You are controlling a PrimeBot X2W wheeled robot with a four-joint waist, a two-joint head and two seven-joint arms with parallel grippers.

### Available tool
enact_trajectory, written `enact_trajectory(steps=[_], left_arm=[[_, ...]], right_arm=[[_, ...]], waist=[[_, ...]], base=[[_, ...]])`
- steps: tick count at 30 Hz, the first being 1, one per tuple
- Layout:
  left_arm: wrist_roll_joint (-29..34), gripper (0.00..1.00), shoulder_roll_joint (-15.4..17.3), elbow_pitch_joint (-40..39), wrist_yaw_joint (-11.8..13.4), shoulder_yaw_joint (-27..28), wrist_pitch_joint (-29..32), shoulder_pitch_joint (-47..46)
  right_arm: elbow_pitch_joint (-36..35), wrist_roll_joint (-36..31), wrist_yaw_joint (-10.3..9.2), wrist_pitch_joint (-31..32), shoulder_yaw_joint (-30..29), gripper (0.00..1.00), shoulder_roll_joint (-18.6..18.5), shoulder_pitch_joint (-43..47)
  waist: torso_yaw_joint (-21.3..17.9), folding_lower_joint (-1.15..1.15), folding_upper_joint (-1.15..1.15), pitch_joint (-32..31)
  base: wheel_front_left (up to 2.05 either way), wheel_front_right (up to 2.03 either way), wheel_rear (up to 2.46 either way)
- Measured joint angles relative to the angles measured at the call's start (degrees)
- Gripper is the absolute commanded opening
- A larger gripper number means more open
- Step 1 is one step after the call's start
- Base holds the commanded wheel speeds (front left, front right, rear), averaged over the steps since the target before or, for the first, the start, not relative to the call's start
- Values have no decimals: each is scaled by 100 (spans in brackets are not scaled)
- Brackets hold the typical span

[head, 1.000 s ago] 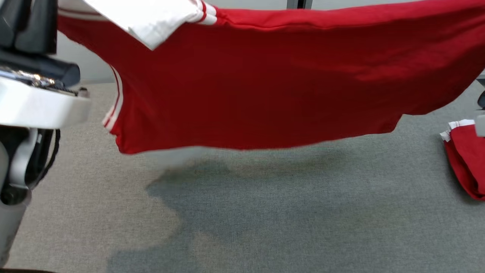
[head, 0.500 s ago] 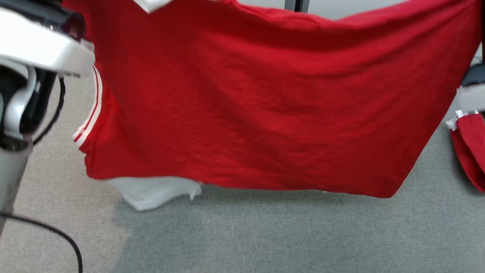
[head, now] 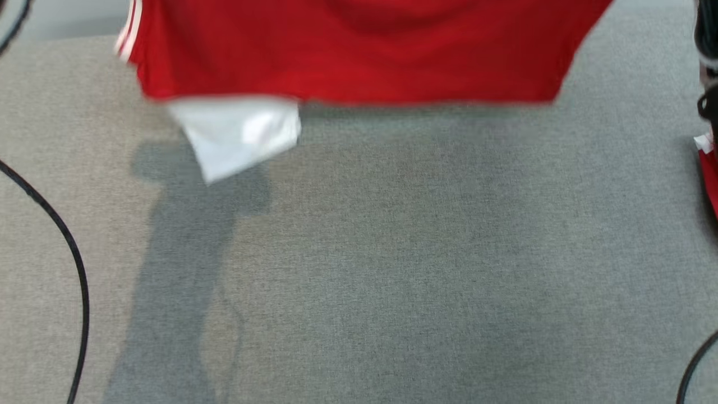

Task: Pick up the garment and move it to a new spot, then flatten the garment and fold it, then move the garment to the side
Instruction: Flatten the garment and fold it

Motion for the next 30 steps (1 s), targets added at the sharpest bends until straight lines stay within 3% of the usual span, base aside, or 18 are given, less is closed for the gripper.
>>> enact_trajectory(steps=[5, 13, 17, 22, 30], left_arm=[[229, 0, -144, 1252, -32, -9, -715, -967], [-82, 0, -544, 2460, -243, -27, -780, -1246], [-372, 0, -788, 2691, -293, 31, -896, -997], [-749, 0, -1010, 2640, -312, 105, -1101, -46], [-1023, 0, -955, 1604, -280, 288, -1194, 2201]], right_arm=[[1298, 304, 0, -586, 263, 0, 253, -1069], [2271, 513, 0, -719, 838, 0, 366, -1451], [2288, 695, 0, -649, 1308, 0, 222, -1267], [1948, 1059, 0, -705, 1862, 0, -115, -403], [1196, 1703, 0, -876, 2126, 0, -510, 1567]], waist=[[-127, 0, 0, 245], [-140, 0, 0, 509], [-46, 0, 0, 642], [129, 0, 0, 706], [213, 0, 0, 404]], base=[[0, 0, 0], [0, 0, 0], [0, 0, 0], [0, 0, 0], [0, 0, 0]])
